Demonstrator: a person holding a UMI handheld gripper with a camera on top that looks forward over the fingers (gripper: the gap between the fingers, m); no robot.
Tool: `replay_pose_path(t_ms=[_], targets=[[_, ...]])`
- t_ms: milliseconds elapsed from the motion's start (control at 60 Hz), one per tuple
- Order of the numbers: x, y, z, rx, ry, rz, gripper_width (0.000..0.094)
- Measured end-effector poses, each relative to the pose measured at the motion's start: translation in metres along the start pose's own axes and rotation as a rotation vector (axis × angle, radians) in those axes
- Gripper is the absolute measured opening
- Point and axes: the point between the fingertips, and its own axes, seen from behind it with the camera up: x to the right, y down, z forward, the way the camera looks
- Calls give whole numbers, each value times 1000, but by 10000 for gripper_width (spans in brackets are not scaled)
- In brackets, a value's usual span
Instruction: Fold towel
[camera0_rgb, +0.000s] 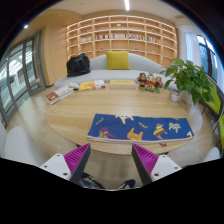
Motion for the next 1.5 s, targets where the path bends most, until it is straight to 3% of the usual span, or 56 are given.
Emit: replay_pose_path(t_ms=[183, 417, 500, 550, 650, 833, 950, 1100, 1183, 1267, 1350, 1500], targets=[[-55, -33, 85, 32, -30, 36, 857], [-59, -34, 170, -16, 80, 52, 835], [-51, -43, 180, 9, 111, 24, 679], [-52, -41, 182, 18, 116, 17, 522], [-44, -47, 183, 51, 161, -14, 23], [-43, -49, 186, 35, 178, -34, 6], [-83, -59, 171, 23, 29, 70, 7], [-119, -132, 116, 164, -141, 130, 7], [-107, -174, 84, 235, -180, 161, 7], [-60, -197, 68, 287, -159, 172, 7], [2, -199, 70, 286, -73, 170, 7], [126, -141, 97, 172, 99, 177, 23]])
